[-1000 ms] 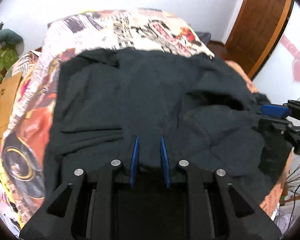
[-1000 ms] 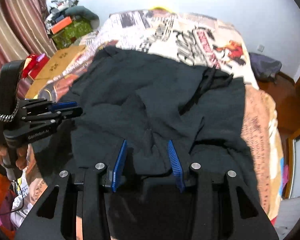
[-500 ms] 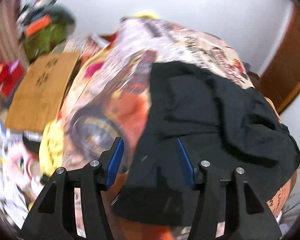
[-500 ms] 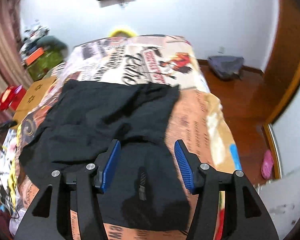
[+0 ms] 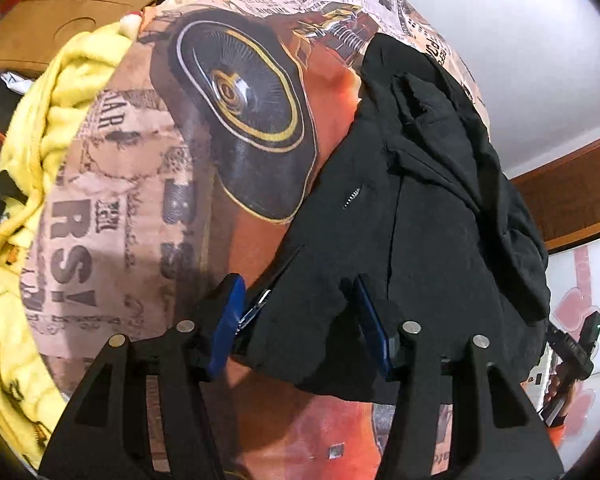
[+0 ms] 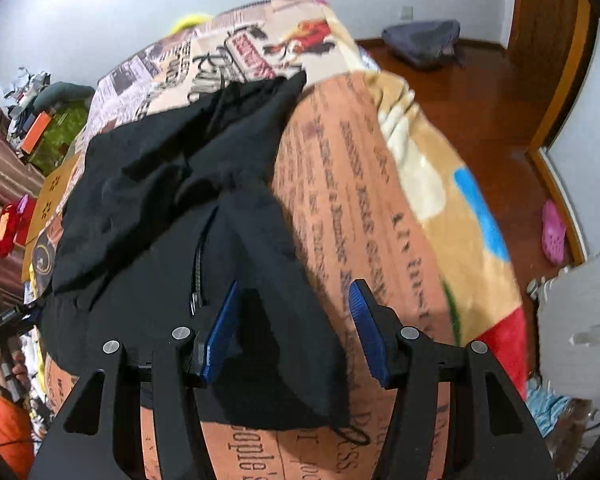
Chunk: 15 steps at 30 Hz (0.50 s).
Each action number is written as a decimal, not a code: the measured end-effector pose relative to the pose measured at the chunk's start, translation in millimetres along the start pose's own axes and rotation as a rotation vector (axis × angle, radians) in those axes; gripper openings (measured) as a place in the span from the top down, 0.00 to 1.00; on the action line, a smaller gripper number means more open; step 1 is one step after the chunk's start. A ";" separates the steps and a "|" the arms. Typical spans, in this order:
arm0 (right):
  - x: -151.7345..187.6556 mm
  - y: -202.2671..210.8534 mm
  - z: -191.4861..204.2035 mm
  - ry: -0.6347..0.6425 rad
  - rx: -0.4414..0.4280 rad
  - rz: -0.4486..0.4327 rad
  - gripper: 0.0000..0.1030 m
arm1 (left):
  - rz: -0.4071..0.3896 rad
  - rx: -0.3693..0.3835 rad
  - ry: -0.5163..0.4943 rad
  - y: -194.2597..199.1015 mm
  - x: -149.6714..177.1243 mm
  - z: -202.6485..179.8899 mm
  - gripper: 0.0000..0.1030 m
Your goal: Fold large clothes
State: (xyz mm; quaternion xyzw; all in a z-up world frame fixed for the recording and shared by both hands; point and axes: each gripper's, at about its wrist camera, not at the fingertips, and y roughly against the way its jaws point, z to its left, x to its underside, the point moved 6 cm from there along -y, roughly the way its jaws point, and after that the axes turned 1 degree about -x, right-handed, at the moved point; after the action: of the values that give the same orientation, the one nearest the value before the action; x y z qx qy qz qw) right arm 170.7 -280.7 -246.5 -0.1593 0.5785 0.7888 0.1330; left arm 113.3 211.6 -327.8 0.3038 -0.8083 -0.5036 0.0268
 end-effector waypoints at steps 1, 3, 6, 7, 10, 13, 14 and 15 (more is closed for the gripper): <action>2.9 -0.1 0.5 0.002 0.007 -0.006 0.49 | 0.003 0.014 0.005 -1.4 1.0 -1.0 0.42; 4.8 1.0 2.3 0.012 0.020 -0.025 0.47 | 0.024 0.045 0.012 -8.4 6.2 -4.2 0.41; 6.7 -0.9 -1.6 -0.006 -0.011 -0.033 0.46 | 0.048 0.055 -0.038 -13.2 18.9 -15.1 0.40; 7.5 -3.3 -5.8 -0.023 -0.027 -0.030 0.42 | 0.047 0.046 -0.056 -13.6 20.5 -16.3 0.39; 9.6 -7.3 -16.5 -0.097 -0.092 -0.020 0.35 | 0.040 0.027 -0.064 -14.3 21.8 -20.5 0.39; 13.3 -0.6 -10.6 -0.073 -0.079 -0.040 0.48 | 0.043 0.048 -0.052 -13.3 22.4 -23.1 0.57; 15.1 4.4 -5.9 -0.044 -0.070 -0.050 0.51 | 0.043 0.057 -0.056 -11.7 23.4 -25.9 0.66; 16.4 7.7 -2.6 -0.026 -0.059 -0.056 0.58 | 0.039 0.055 -0.058 -11.7 22.2 -27.9 0.68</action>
State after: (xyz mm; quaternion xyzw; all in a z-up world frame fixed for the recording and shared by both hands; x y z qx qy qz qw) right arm 152.9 -285.1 -247.2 -0.1690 0.5486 0.8035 0.1579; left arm 110.4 174.2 -329.6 0.2738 -0.8281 -0.4892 0.0048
